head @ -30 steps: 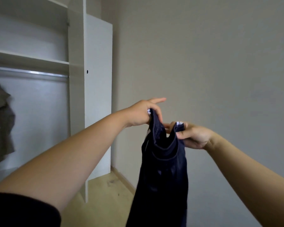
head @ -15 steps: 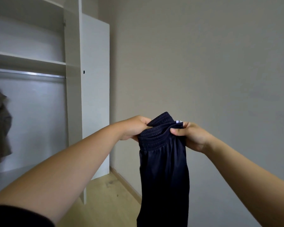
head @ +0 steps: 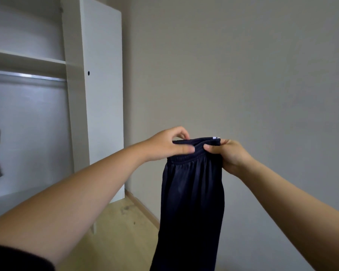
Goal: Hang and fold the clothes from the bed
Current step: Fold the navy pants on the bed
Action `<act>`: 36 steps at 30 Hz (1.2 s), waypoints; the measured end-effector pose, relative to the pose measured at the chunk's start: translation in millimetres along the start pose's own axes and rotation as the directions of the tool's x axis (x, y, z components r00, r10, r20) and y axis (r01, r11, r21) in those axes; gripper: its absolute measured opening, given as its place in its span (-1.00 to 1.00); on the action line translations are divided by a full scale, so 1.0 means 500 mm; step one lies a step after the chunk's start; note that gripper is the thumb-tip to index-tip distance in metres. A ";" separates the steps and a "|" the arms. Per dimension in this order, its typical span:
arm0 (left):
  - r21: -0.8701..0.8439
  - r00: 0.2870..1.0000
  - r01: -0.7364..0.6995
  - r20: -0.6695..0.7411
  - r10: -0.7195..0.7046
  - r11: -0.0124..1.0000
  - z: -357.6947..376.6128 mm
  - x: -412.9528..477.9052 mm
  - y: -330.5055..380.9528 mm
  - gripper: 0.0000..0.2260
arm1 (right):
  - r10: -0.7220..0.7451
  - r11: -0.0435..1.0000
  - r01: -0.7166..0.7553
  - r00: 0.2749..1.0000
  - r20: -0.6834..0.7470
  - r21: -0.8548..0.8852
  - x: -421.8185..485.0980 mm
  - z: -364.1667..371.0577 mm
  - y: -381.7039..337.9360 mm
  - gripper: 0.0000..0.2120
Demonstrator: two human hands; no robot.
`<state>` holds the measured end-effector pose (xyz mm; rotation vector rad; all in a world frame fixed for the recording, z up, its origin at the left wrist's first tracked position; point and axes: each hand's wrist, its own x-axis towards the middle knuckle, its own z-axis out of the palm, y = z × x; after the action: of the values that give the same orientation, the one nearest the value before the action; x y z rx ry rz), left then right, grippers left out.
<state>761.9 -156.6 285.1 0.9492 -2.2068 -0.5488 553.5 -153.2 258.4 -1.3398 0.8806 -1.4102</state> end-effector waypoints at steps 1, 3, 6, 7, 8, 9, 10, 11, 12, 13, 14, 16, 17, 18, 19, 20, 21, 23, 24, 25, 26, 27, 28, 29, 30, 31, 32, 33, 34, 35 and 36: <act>0.089 0.999 -0.019 0.035 0.016 0.996 0.006 0.001 -0.006 -0.69 | -0.013 1.000 0.013 1.000 -0.010 0.016 0.000 -0.003 0.001 -0.90; 0.216 0.997 -0.050 0.061 0.038 0.975 0.021 0.005 -0.017 -0.62 | -0.028 0.998 0.029 0.999 -0.023 0.055 -0.002 -0.006 0.003 -0.89; 0.199 0.996 -0.073 0.069 0.061 0.977 0.038 0.009 -0.024 -0.68 | -0.059 0.995 0.064 0.996 -0.068 0.082 0.000 -0.004 0.009 -0.85; 0.193 0.995 -0.075 0.085 0.060 0.978 0.044 0.011 -0.025 -0.71 | -0.070 0.994 0.077 0.993 -0.093 0.076 0.000 -0.002 0.011 -0.84; 0.197 0.993 -0.072 0.108 0.051 0.978 0.051 0.014 -0.027 -0.73 | -0.078 0.994 0.086 0.990 -0.121 0.066 0.001 -0.001 0.013 -0.84; 0.213 0.990 -0.066 0.137 0.037 0.975 0.057 0.015 -0.027 -0.76 | -0.079 0.995 0.088 0.987 -0.143 0.057 0.002 -0.003 0.015 -0.83; 0.240 0.986 -0.058 0.164 0.018 0.969 0.059 0.016 -0.027 -0.78 | -0.070 0.996 0.077 0.987 -0.146 0.045 0.002 -0.007 0.017 -0.84; 0.266 0.983 -0.051 0.185 0.001 0.963 0.058 0.018 -0.028 -0.80 | -0.051 0.998 0.055 0.991 -0.122 0.026 0.001 -0.014 0.017 -0.84; 0.282 0.980 -0.044 0.196 -0.012 0.958 0.053 0.020 -0.031 -0.81 | -0.027 1.000 0.027 0.997 -0.074 -0.010 0.000 -0.023 0.017 -0.84; 0.283 0.980 -0.026 0.195 -0.031 0.959 0.044 0.022 -0.034 -0.81 | -0.008 0.998 0.007 1.000 -0.015 -0.061 -0.002 -0.033 0.016 -0.84; 0.267 0.982 0.006 0.179 -0.056 0.964 0.034 0.023 -0.038 -0.83 | 0.004 0.993 0.000 0.999 0.035 -0.116 -0.004 -0.043 0.013 -0.84; 0.215 0.989 0.074 0.107 -0.098 0.974 0.021 0.026 -0.047 -0.77 | 0.003 0.980 0.015 0.996 0.089 -0.198 -0.005 -0.057 0.010 -0.84; 0.188 0.993 0.090 0.055 -0.102 0.978 0.021 0.030 -0.049 -0.68 | -0.001 0.973 0.022 0.996 0.092 -0.228 -0.004 -0.060 0.009 -0.83; 0.163 0.995 0.097 0.003 -0.099 0.982 0.024 0.034 -0.052 -0.60 | -0.002 0.966 0.023 0.997 0.083 -0.257 -0.002 -0.060 0.008 -0.84; 0.142 0.995 0.098 -0.044 -0.093 0.985 0.028 0.037 -0.052 -0.55 | -0.002 0.959 0.020 0.998 0.065 -0.282 -0.001 -0.060 0.007 -0.84; 0.128 0.993 0.093 -0.083 -0.082 0.988 0.032 0.040 -0.053 -0.53 | -0.001 0.953 0.016 0.999 0.047 -0.301 0.000 -0.061 0.006 -0.85; 0.119 0.990 0.088 -0.118 -0.074 0.989 0.035 0.043 -0.053 -0.53 | 0.000 0.951 0.010 0.999 0.033 -0.310 0.001 -0.062 0.005 -0.87; 0.093 0.983 0.086 -0.172 -0.069 0.992 0.041 0.049 -0.058 -0.57 | 0.013 0.958 -0.011 1.000 0.005 -0.287 0.001 -0.067 0.003 -0.92; 0.071 0.978 0.080 -0.198 -0.065 0.994 0.043 0.052 -0.061 -0.59 | 0.025 0.969 -0.026 1.000 -0.007 -0.247 0.000 -0.070 0.002 -0.94; 0.049 0.972 0.071 -0.226 -0.058 0.996 0.044 0.055 -0.062 -0.61 | 0.035 0.982 -0.039 0.999 -0.021 -0.187 0.000 -0.071 0.002 -0.94; 0.033 0.968 0.062 -0.247 -0.052 0.998 0.044 0.058 -0.061 -0.63 | 0.044 0.992 -0.048 0.998 -0.038 -0.119 0.000 -0.072 0.001 -0.91; 0.023 0.965 0.056 -0.260 -0.048 0.998 0.044 0.062 -0.060 -0.66 | 0.047 0.997 -0.050 0.997 -0.057 -0.062 0.000 -0.072 0.001 -0.88; 0.025 0.963 0.051 -0.266 -0.042 0.998 0.042 0.066 -0.059 -0.68 | 0.040 0.999 -0.042 0.996 -0.076 -0.024 0.002 -0.071 0.001 -0.84; 0.035 0.963 0.049 -0.268 -0.038 0.998 0.040 0.070 -0.057 -0.70 | 0.025 1.000 -0.026 0.995 -0.092 -0.006 0.003 -0.072 0.000 -0.80; 0.047 0.962 0.050 -0.271 -0.036 0.998 0.037 0.073 -0.056 -0.72 | 0.002 1.000 -0.003 0.995 -0.103 -0.009 0.005 -0.072 -0.001 -0.77; 0.062 0.960 0.051 -0.276 -0.032 0.997 0.034 0.077 -0.056 -0.73 | -0.032 0.999 0.028 0.993 -0.110 -0.041 0.006 -0.072 -0.001 -0.76; 0.082 0.959 0.052 -0.282 -0.027 0.995 0.032 0.080 -0.057 -0.73 | -0.075 0.993 0.063 0.990 -0.117 -0.103 0.008 -0.072 -0.003 -0.75; 0.114 0.959 0.051 -0.284 -0.016 0.992 0.029 0.082 -0.059 -0.74 | -0.120 0.978 0.097 0.985 -0.121 -0.183 0.009 -0.072 -0.005 -0.75; 0.154 0.958 0.048 -0.285 -0.002 0.987 0.028 0.083 -0.060 -0.74 | -0.161 0.957 0.125 0.979 -0.121 -0.263 0.010 -0.072 -0.007 -0.75; 0.192 0.961 0.043 -0.277 0.012 0.981 0.026 0.085 -0.063 -0.75 | -0.195 0.933 0.145 0.973 -0.122 -0.330 0.013 -0.073 -0.008 -0.76; 0.226 0.965 0.034 -0.261 0.027 0.973 0.026 0.086 -0.065 -0.75 | -0.223 0.911 0.161 0.967 -0.125 -0.379 0.015 -0.073 -0.010 -0.76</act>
<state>745.8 -208.6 274.6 1.0773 -2.0553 -0.1573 517.2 -163.0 260.2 -1.6422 1.1940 -1.5810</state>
